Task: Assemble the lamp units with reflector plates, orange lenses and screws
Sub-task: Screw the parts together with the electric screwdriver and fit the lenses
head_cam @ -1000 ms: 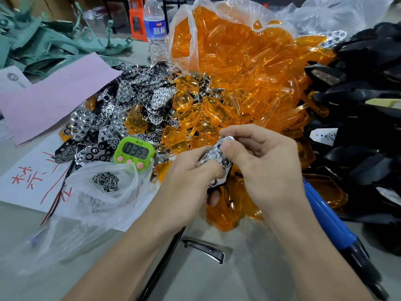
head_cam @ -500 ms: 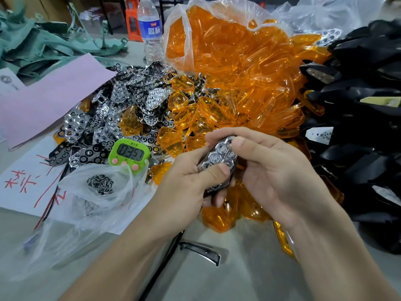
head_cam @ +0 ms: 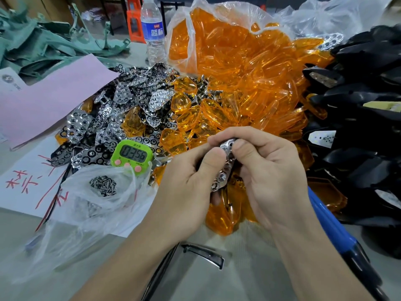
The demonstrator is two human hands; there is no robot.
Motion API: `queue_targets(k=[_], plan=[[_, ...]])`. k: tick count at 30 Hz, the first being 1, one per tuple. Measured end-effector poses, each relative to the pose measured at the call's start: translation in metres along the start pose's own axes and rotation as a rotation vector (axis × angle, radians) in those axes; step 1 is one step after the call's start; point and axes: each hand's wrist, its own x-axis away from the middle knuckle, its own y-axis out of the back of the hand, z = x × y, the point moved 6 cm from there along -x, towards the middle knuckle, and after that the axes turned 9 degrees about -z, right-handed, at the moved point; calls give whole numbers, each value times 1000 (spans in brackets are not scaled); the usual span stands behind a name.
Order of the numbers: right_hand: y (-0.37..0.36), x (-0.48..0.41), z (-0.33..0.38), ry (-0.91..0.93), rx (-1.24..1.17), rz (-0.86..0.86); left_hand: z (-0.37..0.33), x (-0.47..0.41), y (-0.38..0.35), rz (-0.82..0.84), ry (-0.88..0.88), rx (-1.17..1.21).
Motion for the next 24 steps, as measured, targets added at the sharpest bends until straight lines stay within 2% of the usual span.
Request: queue_targets(k=[4,8,14,19,24], plan=[[-1,3,-1,23,69,-64,-9,1,4,-94,-123,-152],[1,4,2,131,202,-173,-18,1,2,-120,-217,-230],[0,2,5,-10,13,-35,-16,3,1,-49,-198,-212],[6,-2,0,59,88,-113,-8,2,0,-10,-104,-210],[8,-3,-6,44,90,-159,-8,2,-3,1,-77,-284]])
